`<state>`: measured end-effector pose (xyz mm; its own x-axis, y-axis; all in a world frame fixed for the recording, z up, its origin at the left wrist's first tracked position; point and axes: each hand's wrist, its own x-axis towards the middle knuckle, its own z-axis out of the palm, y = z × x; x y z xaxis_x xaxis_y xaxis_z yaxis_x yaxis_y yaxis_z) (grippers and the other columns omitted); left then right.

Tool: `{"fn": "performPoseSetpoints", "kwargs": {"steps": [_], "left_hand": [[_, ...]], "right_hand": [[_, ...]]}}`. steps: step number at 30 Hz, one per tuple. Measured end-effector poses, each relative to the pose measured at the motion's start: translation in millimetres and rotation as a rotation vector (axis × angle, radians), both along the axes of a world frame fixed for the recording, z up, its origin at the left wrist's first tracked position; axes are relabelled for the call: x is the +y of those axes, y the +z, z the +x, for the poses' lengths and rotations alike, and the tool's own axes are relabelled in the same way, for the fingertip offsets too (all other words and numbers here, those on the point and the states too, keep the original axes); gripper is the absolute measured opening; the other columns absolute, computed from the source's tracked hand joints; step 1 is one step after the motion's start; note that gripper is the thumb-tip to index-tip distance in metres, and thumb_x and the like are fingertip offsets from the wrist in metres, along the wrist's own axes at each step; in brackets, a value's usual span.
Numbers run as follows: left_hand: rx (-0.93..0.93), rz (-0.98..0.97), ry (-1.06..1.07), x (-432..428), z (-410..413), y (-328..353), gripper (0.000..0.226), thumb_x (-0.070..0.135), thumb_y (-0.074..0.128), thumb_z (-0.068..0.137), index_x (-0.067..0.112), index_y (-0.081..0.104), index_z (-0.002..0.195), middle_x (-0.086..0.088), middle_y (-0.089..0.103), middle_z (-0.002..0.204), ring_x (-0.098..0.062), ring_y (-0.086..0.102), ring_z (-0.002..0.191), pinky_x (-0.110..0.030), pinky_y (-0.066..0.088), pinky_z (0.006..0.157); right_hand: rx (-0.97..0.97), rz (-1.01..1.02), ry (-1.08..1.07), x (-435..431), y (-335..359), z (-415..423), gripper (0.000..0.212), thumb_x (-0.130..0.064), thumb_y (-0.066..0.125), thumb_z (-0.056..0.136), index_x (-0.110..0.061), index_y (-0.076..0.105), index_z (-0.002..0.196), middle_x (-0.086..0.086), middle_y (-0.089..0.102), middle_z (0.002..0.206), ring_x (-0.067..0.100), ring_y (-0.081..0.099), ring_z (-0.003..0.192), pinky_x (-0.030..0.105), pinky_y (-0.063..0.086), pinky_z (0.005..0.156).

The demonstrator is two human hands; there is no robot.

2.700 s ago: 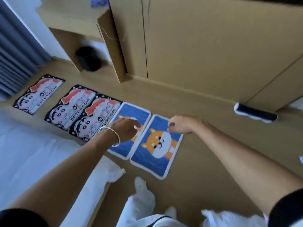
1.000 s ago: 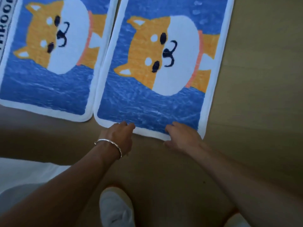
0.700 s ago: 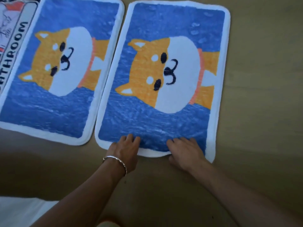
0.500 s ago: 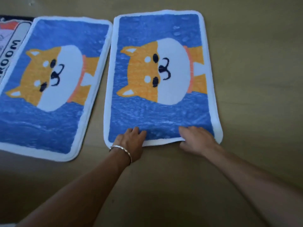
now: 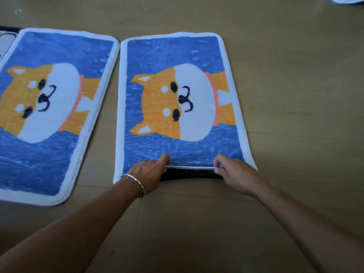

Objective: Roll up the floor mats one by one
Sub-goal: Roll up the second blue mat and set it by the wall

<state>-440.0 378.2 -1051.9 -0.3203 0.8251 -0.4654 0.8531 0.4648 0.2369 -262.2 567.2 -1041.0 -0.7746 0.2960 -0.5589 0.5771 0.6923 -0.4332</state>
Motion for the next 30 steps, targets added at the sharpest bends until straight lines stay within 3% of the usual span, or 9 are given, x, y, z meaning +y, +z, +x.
{"fn": "performPoseSetpoints", "kwargs": {"steps": [4,8,12,14,18,21,23,25,30], "left_hand": [[0.094,-0.066,-0.059,-3.9,2.1,-1.9,0.044,0.007,0.037,0.092,0.030,0.031,0.129,0.000,0.057,0.114,-0.030,0.060,0.088,-0.032,0.036,0.061],[0.204,-0.107,-0.083,0.4,9.6,2.7,0.043,0.009,0.035,0.093,0.029,0.039,0.131,-0.005,0.049,0.116,-0.027,0.055,0.101,-0.034,0.033,0.065],[0.399,0.070,-0.278,-6.8,9.3,-6.2,0.017,0.027,0.054,0.080,0.020,0.067,0.086,-0.008,0.061,0.091,-0.025,0.058,0.074,-0.033,0.041,0.061],[0.443,0.053,-0.355,-8.3,13.9,-8.8,0.023,0.039,0.066,0.071,0.016,0.066,0.073,-0.009,0.061,0.088,-0.026,0.057,0.075,-0.036,0.042,0.064],[0.489,0.045,-0.369,-6.6,25.6,-7.2,0.014,0.013,0.072,0.054,0.012,0.061,0.062,-0.008,0.053,0.065,-0.027,0.051,0.060,-0.037,0.040,0.058],[0.335,0.004,-0.231,-2.4,21.8,-4.1,0.029,0.014,0.082,0.050,0.013,0.064,0.073,-0.006,0.057,0.065,-0.026,0.056,0.052,-0.031,0.036,0.042],[0.239,0.012,-0.103,0.2,17.1,-0.5,0.025,0.029,0.065,0.083,0.017,0.058,0.103,-0.004,0.063,0.090,-0.029,0.063,0.077,-0.035,0.035,0.052],[0.154,-0.049,-0.014,1.5,7.8,-2.2,0.029,0.036,0.038,0.099,0.022,0.041,0.124,-0.001,0.064,0.106,-0.029,0.062,0.094,-0.031,0.035,0.063],[-0.028,-0.065,0.150,1.5,-4.6,-8.2,0.026,0.040,0.044,0.096,0.027,0.042,0.118,-0.006,0.065,0.097,-0.029,0.060,0.089,-0.033,0.042,0.070]], "right_hand": [[0.064,0.114,0.103,-3.2,-3.7,-10.2,0.005,-0.022,0.036,0.102,-0.021,0.041,0.105,-0.004,0.052,0.077,0.024,0.053,0.075,0.038,0.042,0.068],[0.118,0.280,0.188,-7.9,-14.7,-10.6,0.016,-0.023,0.033,0.103,-0.022,0.047,0.111,-0.005,0.045,0.091,0.021,0.047,0.075,0.032,0.035,0.063],[0.168,0.333,0.274,-6.3,-21.9,-6.2,0.032,-0.048,0.055,0.091,-0.021,0.059,0.109,-0.003,0.052,0.104,0.019,0.051,0.097,0.032,0.038,0.083],[0.156,0.419,0.351,-7.4,-23.0,-4.7,0.040,-0.051,0.075,0.071,-0.019,0.066,0.094,-0.001,0.056,0.095,0.021,0.054,0.088,0.035,0.043,0.078],[0.194,0.535,0.381,-15.5,-25.8,-9.0,0.033,-0.040,0.085,0.062,-0.016,0.069,0.079,0.000,0.060,0.078,0.021,0.057,0.076,0.035,0.046,0.066],[0.161,0.412,0.268,-14.1,-27.3,-11.7,0.030,-0.041,0.054,0.093,-0.019,0.062,0.112,-0.002,0.063,0.104,0.021,0.054,0.101,0.032,0.041,0.086],[0.139,0.306,0.164,-8.9,-28.5,-11.4,0.034,-0.043,0.043,0.098,-0.023,0.055,0.123,-0.003,0.061,0.116,0.021,0.053,0.110,0.032,0.040,0.088],[0.136,0.204,0.095,-4.6,-26.3,-11.8,0.030,-0.043,0.045,0.098,-0.024,0.053,0.120,-0.003,0.065,0.114,0.022,0.057,0.107,0.033,0.042,0.084],[0.113,0.107,0.068,-2.3,-25.4,-10.9,0.018,-0.040,0.046,0.097,-0.024,0.044,0.102,-0.004,0.063,0.097,0.026,0.058,0.089,0.035,0.042,0.076]]}}
